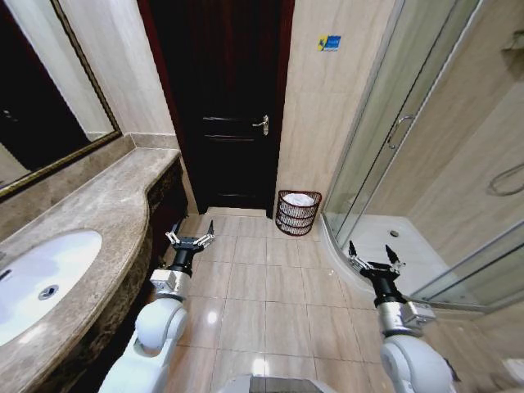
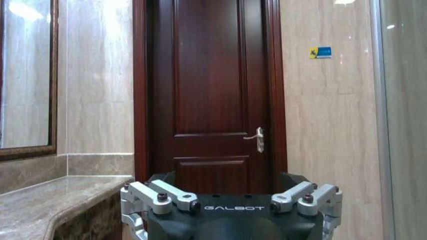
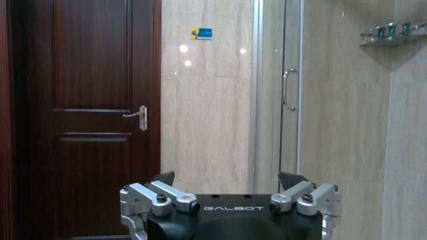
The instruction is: Discard the used towel into the hamper.
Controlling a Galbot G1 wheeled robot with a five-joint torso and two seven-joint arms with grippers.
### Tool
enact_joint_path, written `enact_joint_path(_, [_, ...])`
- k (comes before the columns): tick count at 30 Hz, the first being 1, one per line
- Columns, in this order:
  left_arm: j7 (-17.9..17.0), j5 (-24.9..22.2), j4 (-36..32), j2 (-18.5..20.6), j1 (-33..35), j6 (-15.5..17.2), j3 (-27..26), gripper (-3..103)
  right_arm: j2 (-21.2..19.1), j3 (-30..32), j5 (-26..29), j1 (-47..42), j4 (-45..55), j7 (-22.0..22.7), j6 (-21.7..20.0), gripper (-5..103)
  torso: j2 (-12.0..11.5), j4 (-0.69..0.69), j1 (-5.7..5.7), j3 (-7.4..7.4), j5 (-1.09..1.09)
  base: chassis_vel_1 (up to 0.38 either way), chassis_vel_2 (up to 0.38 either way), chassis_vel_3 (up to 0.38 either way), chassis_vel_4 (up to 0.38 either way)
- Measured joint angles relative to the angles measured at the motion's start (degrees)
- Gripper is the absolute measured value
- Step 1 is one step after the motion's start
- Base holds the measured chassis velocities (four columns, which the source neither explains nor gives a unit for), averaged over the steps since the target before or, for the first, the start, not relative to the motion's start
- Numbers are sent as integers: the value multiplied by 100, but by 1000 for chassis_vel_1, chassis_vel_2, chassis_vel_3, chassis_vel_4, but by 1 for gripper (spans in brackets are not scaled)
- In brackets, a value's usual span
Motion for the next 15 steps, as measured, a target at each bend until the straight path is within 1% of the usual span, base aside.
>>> enact_joint_path(15, [0, 0, 0, 0, 0, 0, 0, 100, 0, 0, 0, 0, 0, 0, 0, 100, 0, 0, 0, 0, 0, 0, 0, 0, 0])
